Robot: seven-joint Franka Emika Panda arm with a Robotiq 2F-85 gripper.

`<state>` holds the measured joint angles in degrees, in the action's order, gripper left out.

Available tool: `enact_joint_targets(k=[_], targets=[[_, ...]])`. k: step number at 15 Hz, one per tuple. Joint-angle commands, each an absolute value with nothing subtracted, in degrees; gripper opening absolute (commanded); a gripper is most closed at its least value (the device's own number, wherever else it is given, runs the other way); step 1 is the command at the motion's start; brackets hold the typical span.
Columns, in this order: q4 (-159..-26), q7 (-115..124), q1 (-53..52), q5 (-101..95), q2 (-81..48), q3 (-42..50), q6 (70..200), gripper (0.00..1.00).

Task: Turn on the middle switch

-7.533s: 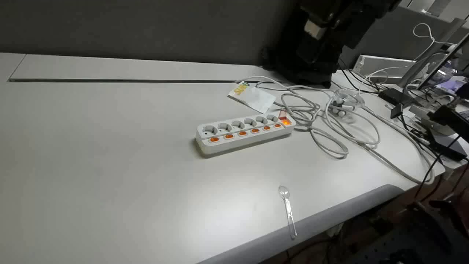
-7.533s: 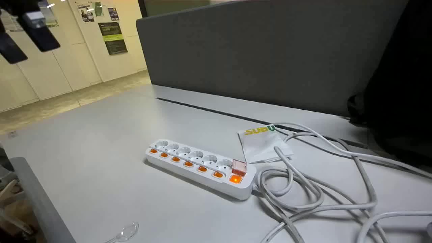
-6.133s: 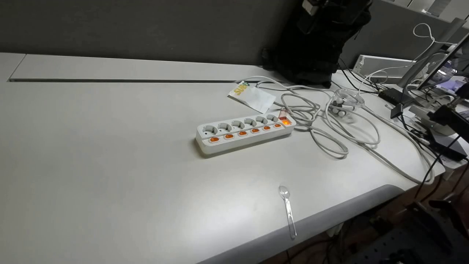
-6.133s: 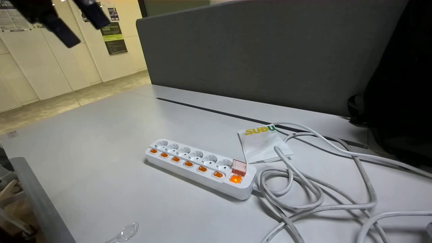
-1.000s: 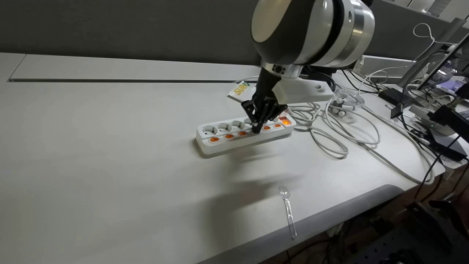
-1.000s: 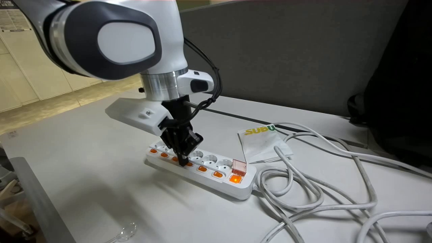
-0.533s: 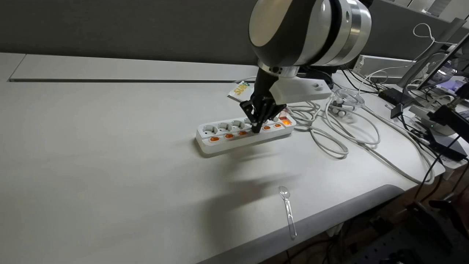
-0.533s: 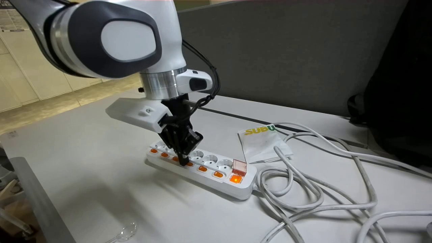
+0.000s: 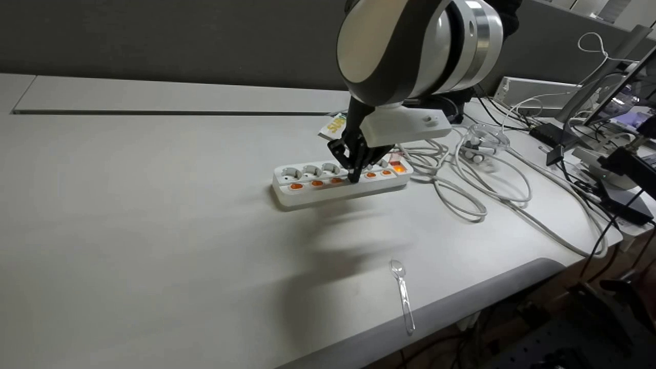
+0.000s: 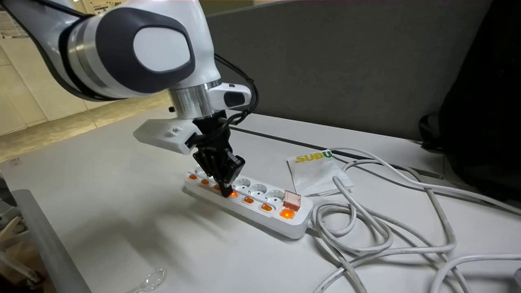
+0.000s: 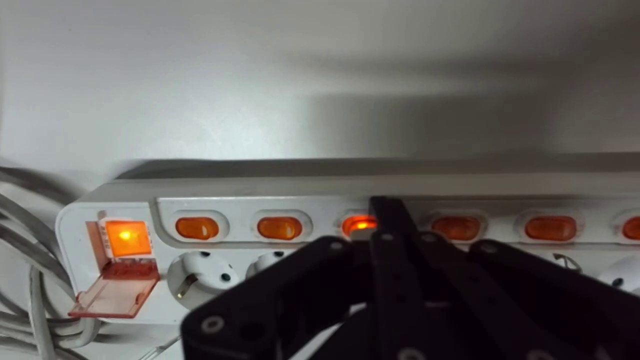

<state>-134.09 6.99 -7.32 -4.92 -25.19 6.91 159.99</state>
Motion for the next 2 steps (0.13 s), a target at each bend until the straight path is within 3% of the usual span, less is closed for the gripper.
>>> enact_joint_targets(k=[1, 2], targets=[[-132.34, 6.34, -4.28, -1.60, -28.87, 3.32, 161.09, 0.00], [-132.57, 5.03, -2.89, 0.06, -28.36, 1.80, 160.71, 0.00]])
